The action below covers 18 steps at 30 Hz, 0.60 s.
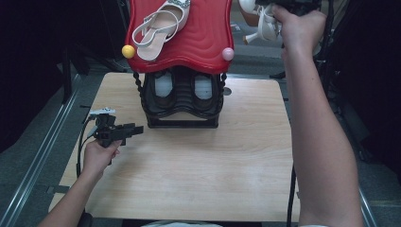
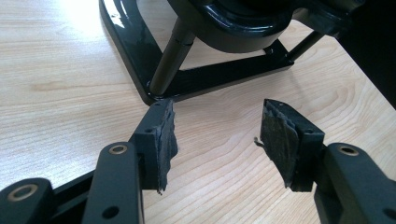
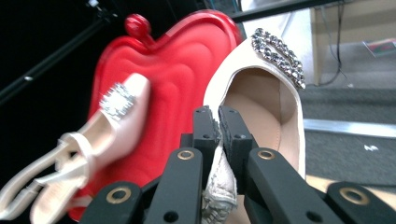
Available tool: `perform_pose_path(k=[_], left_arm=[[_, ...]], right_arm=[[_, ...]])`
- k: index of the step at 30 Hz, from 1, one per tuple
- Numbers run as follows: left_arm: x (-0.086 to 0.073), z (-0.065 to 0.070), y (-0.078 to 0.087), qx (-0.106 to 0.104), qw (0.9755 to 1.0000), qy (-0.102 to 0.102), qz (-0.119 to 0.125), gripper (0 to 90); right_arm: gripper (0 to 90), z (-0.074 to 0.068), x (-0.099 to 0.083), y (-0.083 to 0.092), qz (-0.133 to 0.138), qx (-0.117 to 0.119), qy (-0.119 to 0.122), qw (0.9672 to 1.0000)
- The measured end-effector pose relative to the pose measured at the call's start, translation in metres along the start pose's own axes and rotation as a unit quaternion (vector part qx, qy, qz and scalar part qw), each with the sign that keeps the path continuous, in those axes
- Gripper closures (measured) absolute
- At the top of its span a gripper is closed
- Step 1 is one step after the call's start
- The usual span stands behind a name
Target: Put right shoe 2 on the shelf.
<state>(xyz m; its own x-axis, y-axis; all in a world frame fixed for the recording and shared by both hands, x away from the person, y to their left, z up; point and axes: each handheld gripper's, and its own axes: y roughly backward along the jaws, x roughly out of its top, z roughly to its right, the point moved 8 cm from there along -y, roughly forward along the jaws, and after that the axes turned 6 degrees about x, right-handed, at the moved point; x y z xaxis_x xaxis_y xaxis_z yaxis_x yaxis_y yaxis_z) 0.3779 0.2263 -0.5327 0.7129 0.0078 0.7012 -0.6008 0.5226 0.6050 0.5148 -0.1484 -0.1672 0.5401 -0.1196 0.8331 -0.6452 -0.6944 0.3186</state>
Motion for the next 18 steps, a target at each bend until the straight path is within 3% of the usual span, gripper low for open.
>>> perform_pose_path(k=[4, 9, 18], left_arm=[[0.000, 0.000, 0.001, -0.001, 1.0000, 0.000, 0.000, 45.2], [0.001, -0.001, 0.001, -0.003, 1.0000, -0.001, 0.001, 45.2], [0.000, -0.001, 0.002, -0.004, 1.0000, 0.000, -0.001, 45.2]], right_arm=[[88.0, -0.023, 0.011, -0.009, 0.005, 0.013, 0.012, 0.9998], [88.1, -0.043, 0.012, -0.027, 0.006, 0.036, 0.017, 0.9992], [88.2, -0.053, -0.009, -0.056, -0.002, 0.047, 0.038, 0.9982]])
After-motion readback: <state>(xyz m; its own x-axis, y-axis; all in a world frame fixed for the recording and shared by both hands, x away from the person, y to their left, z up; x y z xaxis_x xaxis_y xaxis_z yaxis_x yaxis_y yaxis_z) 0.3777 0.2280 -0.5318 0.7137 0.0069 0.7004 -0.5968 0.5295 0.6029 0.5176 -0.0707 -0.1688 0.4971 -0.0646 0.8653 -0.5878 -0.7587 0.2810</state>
